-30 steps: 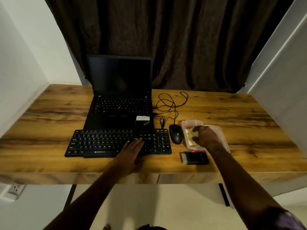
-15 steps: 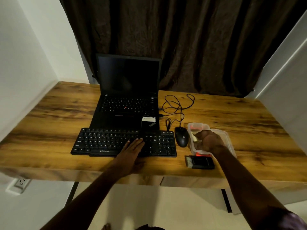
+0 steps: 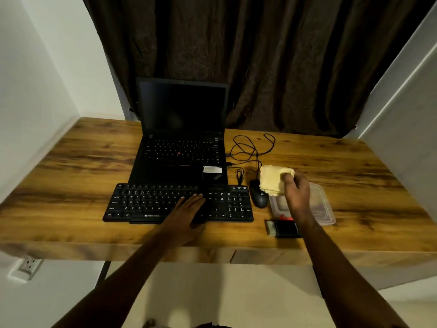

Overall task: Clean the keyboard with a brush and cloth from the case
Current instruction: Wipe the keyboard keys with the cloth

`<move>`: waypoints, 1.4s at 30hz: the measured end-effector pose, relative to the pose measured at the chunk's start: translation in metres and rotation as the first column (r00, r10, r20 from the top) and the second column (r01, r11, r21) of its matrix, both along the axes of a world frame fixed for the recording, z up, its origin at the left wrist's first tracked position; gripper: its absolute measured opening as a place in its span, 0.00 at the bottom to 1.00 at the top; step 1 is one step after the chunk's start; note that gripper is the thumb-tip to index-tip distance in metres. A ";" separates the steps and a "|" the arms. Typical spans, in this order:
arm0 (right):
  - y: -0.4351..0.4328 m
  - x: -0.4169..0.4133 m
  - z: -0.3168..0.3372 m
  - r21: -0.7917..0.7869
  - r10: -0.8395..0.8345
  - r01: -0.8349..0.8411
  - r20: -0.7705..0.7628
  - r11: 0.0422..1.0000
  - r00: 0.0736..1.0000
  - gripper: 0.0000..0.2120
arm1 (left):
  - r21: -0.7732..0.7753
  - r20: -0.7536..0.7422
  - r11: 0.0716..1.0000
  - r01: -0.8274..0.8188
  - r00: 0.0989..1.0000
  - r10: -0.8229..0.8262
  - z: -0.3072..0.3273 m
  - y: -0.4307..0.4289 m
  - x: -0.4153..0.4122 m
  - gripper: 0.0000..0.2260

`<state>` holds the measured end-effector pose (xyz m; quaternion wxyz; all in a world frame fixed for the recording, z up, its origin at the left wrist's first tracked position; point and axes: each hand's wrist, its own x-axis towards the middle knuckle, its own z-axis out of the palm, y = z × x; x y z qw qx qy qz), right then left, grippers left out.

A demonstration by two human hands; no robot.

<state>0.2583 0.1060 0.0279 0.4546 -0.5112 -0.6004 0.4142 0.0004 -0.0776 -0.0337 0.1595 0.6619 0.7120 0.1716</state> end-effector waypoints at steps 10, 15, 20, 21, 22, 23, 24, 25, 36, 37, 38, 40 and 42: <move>-0.070 -0.123 -0.001 -0.047 0.438 -0.437 0.024 0.898 0.899 0.11 | 0.184 0.599 0.945 -0.271 0.793 0.111 0.040 0.018 -0.040 0.24; -0.100 -0.190 0.001 -0.153 0.442 -0.475 -0.206 0.867 0.873 0.17 | 0.127 0.727 0.925 -0.358 0.668 0.159 0.036 0.008 -0.097 0.09; -0.119 -0.242 -0.003 -0.307 0.464 -0.604 -0.422 0.735 0.779 0.18 | -0.054 0.914 0.887 -0.459 0.336 0.230 0.033 -0.006 -0.148 0.06; -0.122 -0.250 -0.005 -0.318 0.449 -0.598 -0.431 0.736 0.783 0.18 | -0.089 0.926 0.889 -0.449 0.291 0.239 0.032 -0.008 -0.155 0.06; -0.127 -0.260 -0.008 -0.333 0.425 -0.585 -0.444 0.740 0.789 0.18 | -0.112 0.934 0.893 -0.437 0.260 0.244 0.032 -0.011 -0.163 0.07; -0.131 -0.269 -0.010 -0.346 0.399 -0.578 -0.467 0.739 0.789 0.18 | -0.134 0.940 0.896 -0.424 0.231 0.250 0.032 -0.014 -0.169 0.06; -0.135 -0.278 -0.014 -0.355 0.374 -0.574 -0.493 0.738 0.785 0.18 | -0.158 0.944 0.898 -0.411 0.206 0.260 0.031 -0.016 -0.175 0.06; -0.137 -0.286 -0.018 -0.358 0.351 -0.565 -0.511 0.743 0.785 0.17 | -0.176 0.943 0.898 -0.402 0.193 0.271 0.029 -0.016 -0.181 0.06; -0.126 -0.319 -0.030 0.247 0.271 -0.457 0.539 0.854 0.798 0.14 | -0.304 0.148 0.952 -0.036 0.985 0.085 0.014 -0.067 -0.266 0.66; -0.129 -0.325 -0.031 0.258 0.266 -0.507 0.612 0.822 0.745 0.15 | -0.323 0.119 0.946 -0.012 0.991 0.054 0.010 -0.069 -0.268 0.67; -0.133 -0.331 -0.031 0.264 0.262 -0.550 0.667 0.792 0.697 0.15 | -0.330 0.110 0.944 -0.003 0.993 0.042 0.007 -0.069 -0.270 0.69; -0.138 -0.342 -0.032 0.266 0.262 -0.617 0.731 0.741 0.630 0.15 | -0.327 0.106 0.945 0.001 0.994 0.036 0.004 -0.069 -0.272 0.70; -0.141 -0.351 -0.032 0.253 0.277 -0.658 0.758 0.709 0.590 0.15 | -0.304 0.114 0.953 0.014 0.993 0.021 0.004 -0.069 -0.275 0.69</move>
